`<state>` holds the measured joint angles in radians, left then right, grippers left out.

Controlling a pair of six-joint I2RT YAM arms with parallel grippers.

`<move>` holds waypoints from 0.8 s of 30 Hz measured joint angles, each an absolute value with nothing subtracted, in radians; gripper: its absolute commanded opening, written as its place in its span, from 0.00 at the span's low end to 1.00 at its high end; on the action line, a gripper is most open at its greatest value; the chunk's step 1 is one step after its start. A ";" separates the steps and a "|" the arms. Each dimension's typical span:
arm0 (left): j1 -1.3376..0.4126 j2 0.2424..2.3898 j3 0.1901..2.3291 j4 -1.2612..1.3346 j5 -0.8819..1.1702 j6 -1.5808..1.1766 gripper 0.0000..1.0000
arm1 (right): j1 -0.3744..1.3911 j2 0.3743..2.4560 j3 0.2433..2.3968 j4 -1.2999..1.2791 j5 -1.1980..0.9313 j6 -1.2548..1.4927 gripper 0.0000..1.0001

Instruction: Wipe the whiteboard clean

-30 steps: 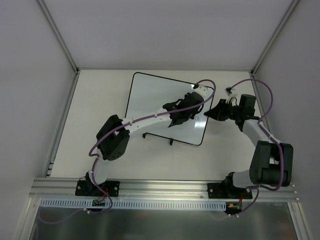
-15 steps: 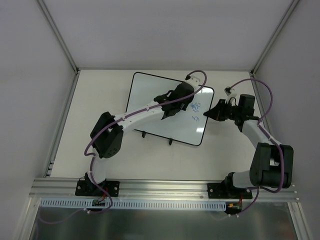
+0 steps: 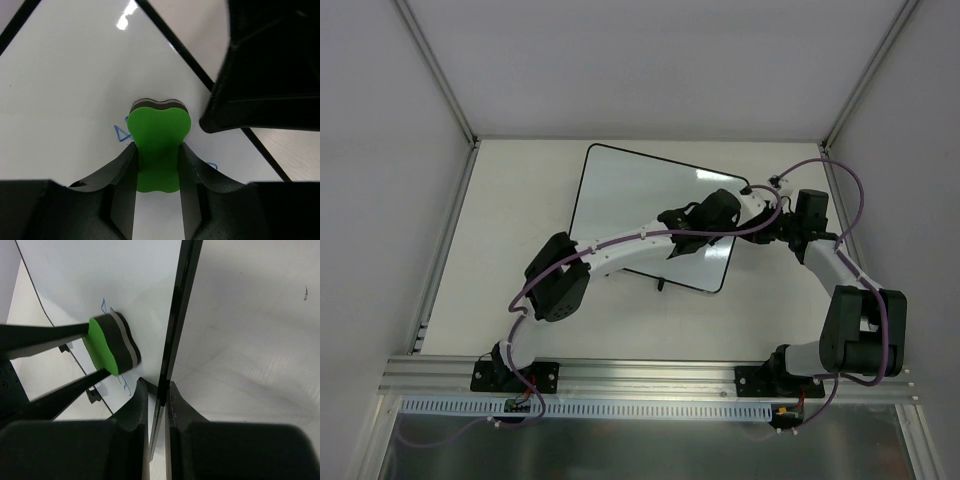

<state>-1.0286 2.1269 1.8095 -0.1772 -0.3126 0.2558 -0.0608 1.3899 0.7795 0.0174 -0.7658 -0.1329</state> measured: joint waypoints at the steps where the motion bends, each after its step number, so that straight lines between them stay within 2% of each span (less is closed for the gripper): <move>1: -1.035 2.129 1.808 -0.178 -0.305 0.276 0.00 | -0.061 1.390 0.780 0.017 -0.765 -0.134 0.00; 12: -1.034 2.104 1.743 -0.140 -0.294 0.306 0.00 | -0.054 1.390 0.782 0.015 -0.751 -0.136 0.00; 24: -0.915 2.103 1.859 -0.208 -0.340 0.239 0.00 | -0.046 1.390 0.800 0.015 -0.747 -0.136 0.00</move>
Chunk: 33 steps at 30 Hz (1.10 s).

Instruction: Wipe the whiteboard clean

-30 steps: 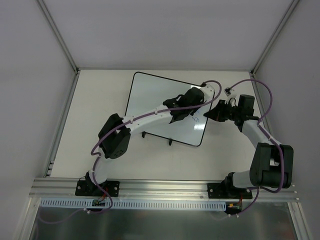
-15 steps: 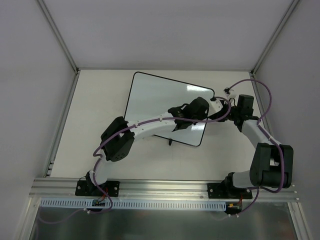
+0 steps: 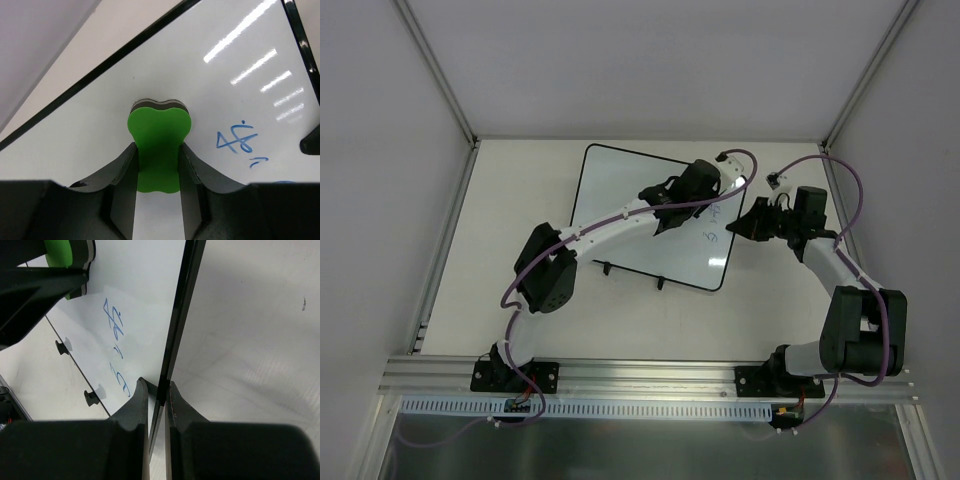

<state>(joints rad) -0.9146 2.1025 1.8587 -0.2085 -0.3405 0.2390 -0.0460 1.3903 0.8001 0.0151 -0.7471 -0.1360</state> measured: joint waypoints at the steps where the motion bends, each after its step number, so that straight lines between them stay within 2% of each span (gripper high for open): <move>1: -0.910 2.104 1.863 -0.208 -0.344 0.239 0.00 | -0.046 1.390 0.801 0.015 -0.747 -0.136 0.00; 15: -0.951 2.107 1.829 -0.200 -0.294 0.402 0.00 | -0.044 1.402 0.804 -0.013 -0.733 -0.139 0.00; 25: -1.021 2.128 1.821 -0.293 -0.270 0.565 0.00 | -0.044 1.402 0.804 -0.014 -0.728 -0.143 0.00; 33: -1.000 2.158 1.924 -0.389 -0.249 0.466 0.00 | -0.043 1.402 0.814 -0.012 -0.730 -0.147 0.00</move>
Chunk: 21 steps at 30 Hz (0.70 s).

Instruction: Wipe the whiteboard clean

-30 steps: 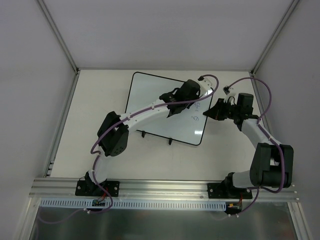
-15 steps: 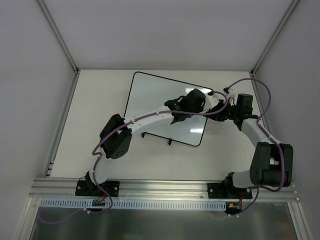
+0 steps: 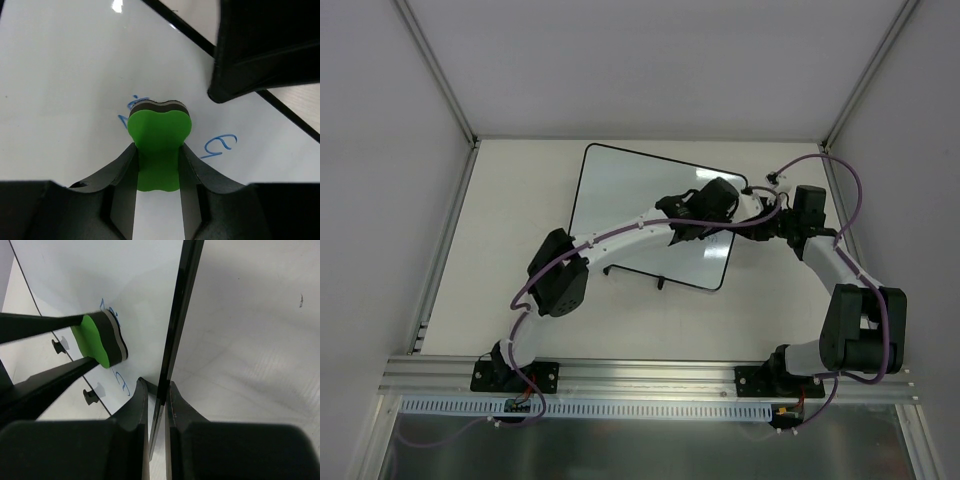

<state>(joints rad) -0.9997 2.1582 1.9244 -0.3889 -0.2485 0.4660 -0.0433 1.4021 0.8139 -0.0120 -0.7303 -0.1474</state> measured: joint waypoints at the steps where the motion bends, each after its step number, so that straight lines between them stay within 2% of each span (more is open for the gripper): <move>1: -0.991 2.164 1.949 -0.405 -0.239 0.434 0.00 | -0.042 1.402 0.816 -0.011 -0.731 -0.147 0.00; 8: -0.934 2.218 2.103 -0.426 -0.253 0.289 0.00 | -0.039 1.402 0.823 -0.012 -0.733 -0.148 0.00; 21: -0.939 2.226 2.114 -0.419 -0.239 0.099 0.00 | -0.032 1.402 0.823 -0.014 -0.725 -0.147 0.00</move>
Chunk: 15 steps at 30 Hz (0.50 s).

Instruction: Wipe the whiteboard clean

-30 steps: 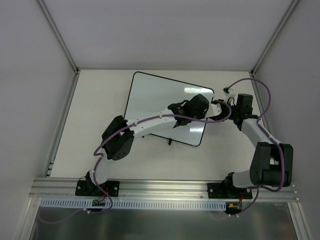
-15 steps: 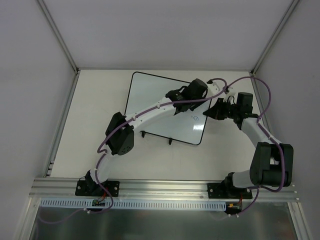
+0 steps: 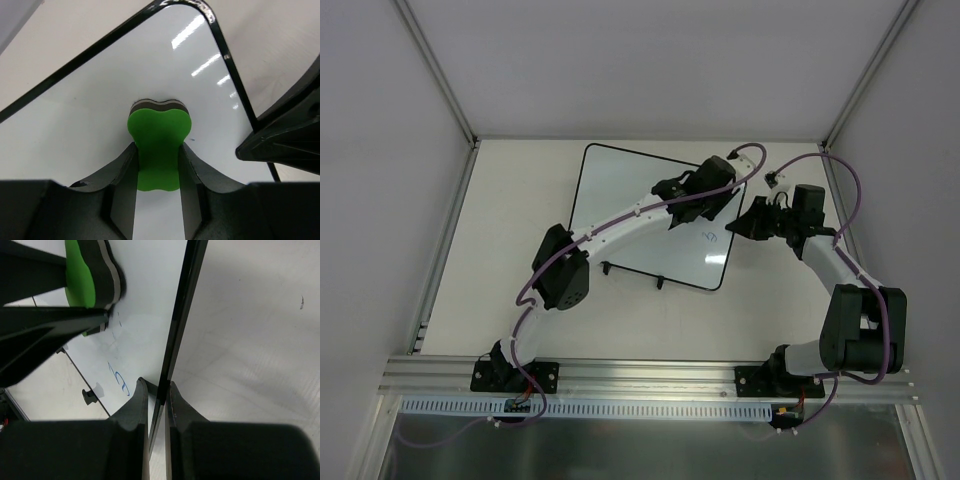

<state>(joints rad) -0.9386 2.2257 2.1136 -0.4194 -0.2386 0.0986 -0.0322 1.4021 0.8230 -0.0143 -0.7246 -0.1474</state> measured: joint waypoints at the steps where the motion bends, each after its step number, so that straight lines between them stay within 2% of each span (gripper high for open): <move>1: -0.944 2.226 2.104 -0.411 -0.237 0.090 0.00 | -0.032 1.402 0.823 -0.014 -0.723 -0.147 0.00; 9: -1.021 2.220 1.997 -0.360 -0.246 0.033 0.00 | -0.027 1.402 0.822 -0.038 -0.691 -0.148 0.00; 15: -1.003 2.155 1.883 -0.335 -0.256 -0.071 0.00 | -0.025 1.402 0.822 -0.031 -0.688 -0.148 0.00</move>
